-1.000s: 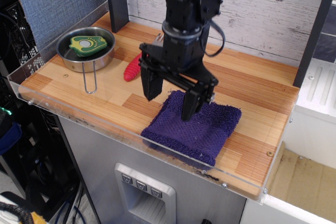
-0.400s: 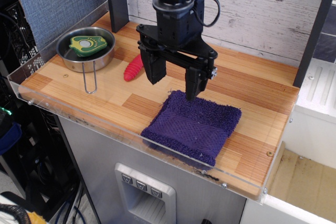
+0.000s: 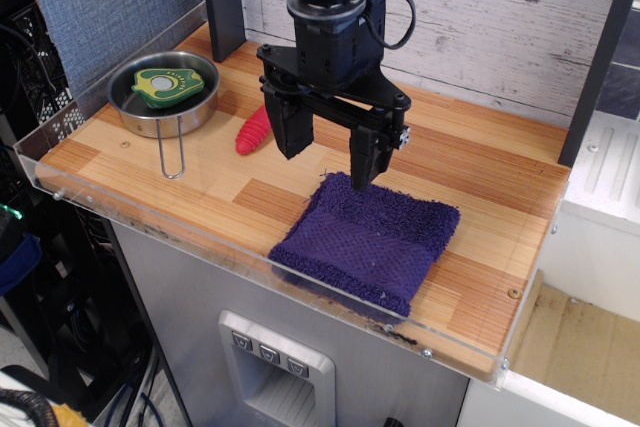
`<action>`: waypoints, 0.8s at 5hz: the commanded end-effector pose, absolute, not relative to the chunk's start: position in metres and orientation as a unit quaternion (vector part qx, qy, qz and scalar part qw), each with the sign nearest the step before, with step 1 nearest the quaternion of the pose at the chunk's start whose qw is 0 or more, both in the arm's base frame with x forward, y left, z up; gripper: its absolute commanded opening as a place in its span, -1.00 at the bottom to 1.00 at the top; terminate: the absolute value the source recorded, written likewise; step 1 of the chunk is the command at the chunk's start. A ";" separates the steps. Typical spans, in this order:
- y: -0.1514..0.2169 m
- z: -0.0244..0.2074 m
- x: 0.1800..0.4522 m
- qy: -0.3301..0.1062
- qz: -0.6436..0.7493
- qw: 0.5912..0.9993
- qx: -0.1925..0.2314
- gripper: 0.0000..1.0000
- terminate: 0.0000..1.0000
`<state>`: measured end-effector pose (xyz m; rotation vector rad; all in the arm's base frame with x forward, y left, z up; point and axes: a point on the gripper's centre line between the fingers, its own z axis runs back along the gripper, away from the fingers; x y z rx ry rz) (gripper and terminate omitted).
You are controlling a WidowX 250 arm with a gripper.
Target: Move the purple cloth to the table's bottom edge.
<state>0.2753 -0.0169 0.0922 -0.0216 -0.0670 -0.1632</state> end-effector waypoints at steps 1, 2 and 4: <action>-0.014 0.105 0.278 -0.059 -0.081 0.995 -0.009 1.00 -1.00; -0.014 0.105 0.278 -0.059 -0.081 0.995 -0.009 1.00 -1.00; -0.014 0.105 0.278 -0.059 -0.081 0.995 -0.009 1.00 1.00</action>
